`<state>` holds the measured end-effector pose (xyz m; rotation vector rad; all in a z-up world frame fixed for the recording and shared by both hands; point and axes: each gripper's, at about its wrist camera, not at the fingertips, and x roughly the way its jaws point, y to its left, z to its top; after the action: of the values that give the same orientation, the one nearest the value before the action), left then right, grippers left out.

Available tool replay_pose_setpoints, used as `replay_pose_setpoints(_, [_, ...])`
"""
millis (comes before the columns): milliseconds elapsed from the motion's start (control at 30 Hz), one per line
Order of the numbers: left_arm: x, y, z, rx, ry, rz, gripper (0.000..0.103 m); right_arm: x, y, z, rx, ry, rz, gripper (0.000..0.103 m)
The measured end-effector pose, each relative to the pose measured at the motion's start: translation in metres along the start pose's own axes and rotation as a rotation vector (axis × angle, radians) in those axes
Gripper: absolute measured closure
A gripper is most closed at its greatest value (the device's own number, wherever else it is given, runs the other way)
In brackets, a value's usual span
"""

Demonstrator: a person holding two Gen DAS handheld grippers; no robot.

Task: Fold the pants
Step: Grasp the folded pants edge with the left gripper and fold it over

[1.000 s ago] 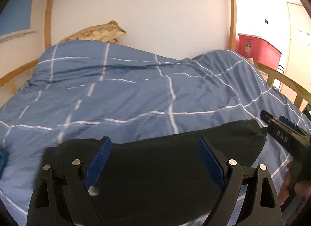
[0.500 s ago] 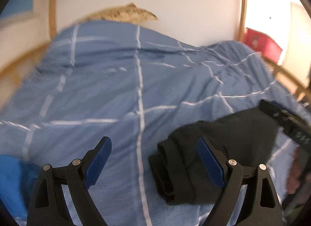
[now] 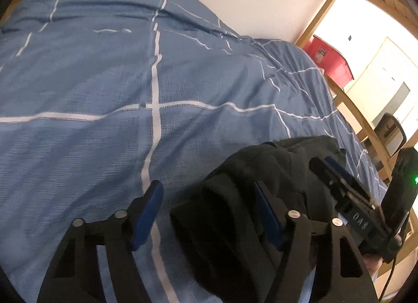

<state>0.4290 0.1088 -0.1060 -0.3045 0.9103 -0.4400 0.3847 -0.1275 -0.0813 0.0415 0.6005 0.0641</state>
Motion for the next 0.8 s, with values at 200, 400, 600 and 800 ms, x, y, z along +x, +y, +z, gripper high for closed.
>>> replay_pose_setpoints(200, [0.010, -0.009, -0.001, 0.024, 0.032, -0.015, 0.074, 0.008, -0.004, -0.005, 0.035, 0.049, 0.055, 0.034])
replay_pose_setpoints(400, [-0.023, -0.028, -0.009, 0.033, -0.038, 0.059, 0.089, 0.013, -0.005, -0.009, 0.064, 0.079, 0.083, 0.034])
replay_pose_setpoints(600, [-0.012, -0.020, -0.025, 0.025, -0.031, 0.191, 0.089, 0.022, -0.004, -0.013, 0.053, 0.097, 0.067, 0.034])
replay_pose_setpoints(800, [-0.004, -0.005, -0.029, -0.031, -0.010, 0.190, 0.069, 0.039, -0.009, -0.020, 0.064, 0.149, 0.065, 0.034])
